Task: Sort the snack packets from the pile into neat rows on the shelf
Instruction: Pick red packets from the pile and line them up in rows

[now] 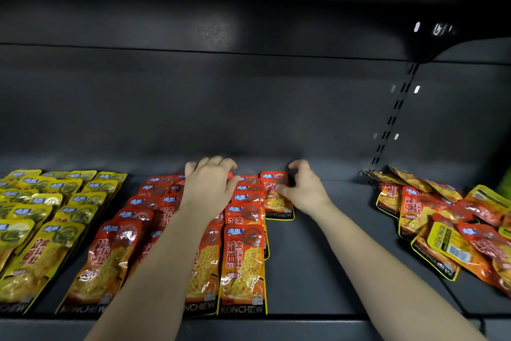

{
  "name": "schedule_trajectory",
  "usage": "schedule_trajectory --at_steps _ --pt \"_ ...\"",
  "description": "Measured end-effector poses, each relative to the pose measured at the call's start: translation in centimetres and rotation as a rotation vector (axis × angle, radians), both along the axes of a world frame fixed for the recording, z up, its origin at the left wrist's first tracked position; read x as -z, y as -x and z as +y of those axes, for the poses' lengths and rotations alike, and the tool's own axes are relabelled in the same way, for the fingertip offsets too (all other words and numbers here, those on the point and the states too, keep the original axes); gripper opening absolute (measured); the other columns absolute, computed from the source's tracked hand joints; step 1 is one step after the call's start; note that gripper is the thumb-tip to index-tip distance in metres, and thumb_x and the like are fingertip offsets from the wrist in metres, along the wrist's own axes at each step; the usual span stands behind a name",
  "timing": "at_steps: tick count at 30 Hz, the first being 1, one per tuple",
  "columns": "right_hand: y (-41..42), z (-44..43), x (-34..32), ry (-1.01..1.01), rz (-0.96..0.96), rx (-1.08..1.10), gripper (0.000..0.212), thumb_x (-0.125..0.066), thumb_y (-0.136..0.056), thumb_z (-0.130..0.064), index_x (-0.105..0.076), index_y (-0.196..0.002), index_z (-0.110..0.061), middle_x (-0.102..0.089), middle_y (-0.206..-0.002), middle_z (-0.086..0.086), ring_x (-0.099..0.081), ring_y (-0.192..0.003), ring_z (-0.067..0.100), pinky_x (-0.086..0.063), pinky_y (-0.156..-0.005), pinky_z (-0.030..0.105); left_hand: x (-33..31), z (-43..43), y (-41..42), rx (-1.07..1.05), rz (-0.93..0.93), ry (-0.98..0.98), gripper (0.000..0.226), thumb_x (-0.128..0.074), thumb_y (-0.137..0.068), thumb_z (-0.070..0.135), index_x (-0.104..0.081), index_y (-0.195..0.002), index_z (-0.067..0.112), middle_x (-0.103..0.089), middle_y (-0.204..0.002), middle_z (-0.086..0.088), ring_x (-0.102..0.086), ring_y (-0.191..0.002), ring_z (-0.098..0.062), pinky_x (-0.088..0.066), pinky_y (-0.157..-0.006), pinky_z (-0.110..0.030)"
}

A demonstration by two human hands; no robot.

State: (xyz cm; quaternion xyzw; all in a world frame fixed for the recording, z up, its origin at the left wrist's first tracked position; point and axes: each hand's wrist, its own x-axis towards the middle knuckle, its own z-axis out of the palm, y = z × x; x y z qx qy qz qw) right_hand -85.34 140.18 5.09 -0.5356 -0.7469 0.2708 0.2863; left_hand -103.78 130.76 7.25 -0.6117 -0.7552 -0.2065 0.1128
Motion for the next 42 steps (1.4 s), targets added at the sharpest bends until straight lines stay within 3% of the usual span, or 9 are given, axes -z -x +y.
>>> schedule_trajectory --at_steps 3,7,11,17,25,37,42 --pt "-0.7 -0.4 -1.0 -0.012 0.061 -0.006 0.049 -0.069 -0.085 -0.031 -0.046 -0.125 -0.015 -0.055 -0.111 0.004 -0.053 -0.101 0.018 -0.034 -0.079 0.021 -0.4 0.0 -0.5 0.001 0.043 -0.013 0.032 -0.044 -0.098 0.04 -0.052 -0.127 0.03 -0.056 -0.128 0.008 -0.048 -0.122 -0.014 -0.024 -0.107 -0.036" --pt "-2.9 -0.6 -3.5 -0.139 0.059 -0.04 0.025 -0.067 -0.086 -0.028 -0.063 -0.108 -0.016 -0.061 -0.094 0.001 -0.055 -0.086 0.013 -0.033 -0.07 0.018 -1.4 0.3 -2.4 0.065 0.111 -0.049 0.03 -0.044 -0.098 0.039 -0.054 -0.124 0.03 -0.059 -0.12 0.009 -0.051 -0.115 -0.016 -0.026 -0.099 -0.035" --pt "-6.4 -0.7 -5.4 -0.25 -0.013 -0.073 0.013 -0.065 -0.086 -0.019 -0.067 -0.098 -0.015 -0.067 -0.09 0.001 -0.061 -0.085 0.015 -0.041 -0.075 0.021 -2.8 1.3 -6.0 0.184 0.132 -0.052 0.025 -0.048 -0.096 0.034 -0.058 -0.118 0.028 -0.062 -0.11 0.006 -0.057 -0.108 -0.02 -0.03 -0.091 -0.038" --pt "-12.9 -0.1 -6.1 -0.303 -0.087 -0.005 0.019 -0.063 -0.085 -0.02 -0.064 -0.104 -0.018 -0.069 -0.092 0.0 -0.063 -0.088 0.017 -0.05 -0.083 0.029 -4.1 3.6 -13.7 0.298 0.141 -0.042 0.026 -0.046 -0.095 0.038 -0.053 -0.119 0.031 -0.06 -0.114 0.008 -0.055 -0.111 -0.017 -0.031 -0.09 -0.035" --pt "-20.4 1.6 -5.9 -0.332 -0.118 0.111 0.014 -0.064 -0.084 -0.016 -0.066 -0.097 -0.018 -0.068 -0.085 -0.003 -0.063 -0.085 0.018 -0.044 -0.076 0.025 -3.4 6.4 -22.7 0.421 0.113 0.004 0.027 -0.05 -0.093 0.037 -0.055 -0.118 0.028 -0.059 -0.115 0.005 -0.054 -0.111 -0.02 -0.03 -0.094 -0.039" --pt "-24.6 3.5 -3.9 -0.374 -0.11 0.111 0.013 -0.062 -0.085 -0.014 -0.065 -0.097 -0.019 -0.064 -0.089 -0.006 -0.062 -0.087 0.013 -0.049 -0.076 0.028 -1.6 8.3 -28.5 0.418 0.147 0.121 0.026 -0.049 -0.095 0.028 -0.058 -0.118 0.02 -0.061 -0.117 0.0 -0.055 -0.111 -0.023 -0.029 -0.095 -0.04" --pt "-25.2 3.8 -2.7 -0.384 -0.02 0.143 0.013 -0.06 -0.087 -0.015 -0.064 -0.098 -0.022 -0.065 -0.091 -0.006 -0.059 -0.089 0.011 -0.046 -0.075 0.026 0.4 7.9 -29.9 0.44 0.084 0.179 0.04 -0.047 -0.094 0.048 -0.05 -0.124 0.022 -0.059 -0.122 -0.002 -0.055 -0.113 -0.025 -0.029 -0.099 -0.043"
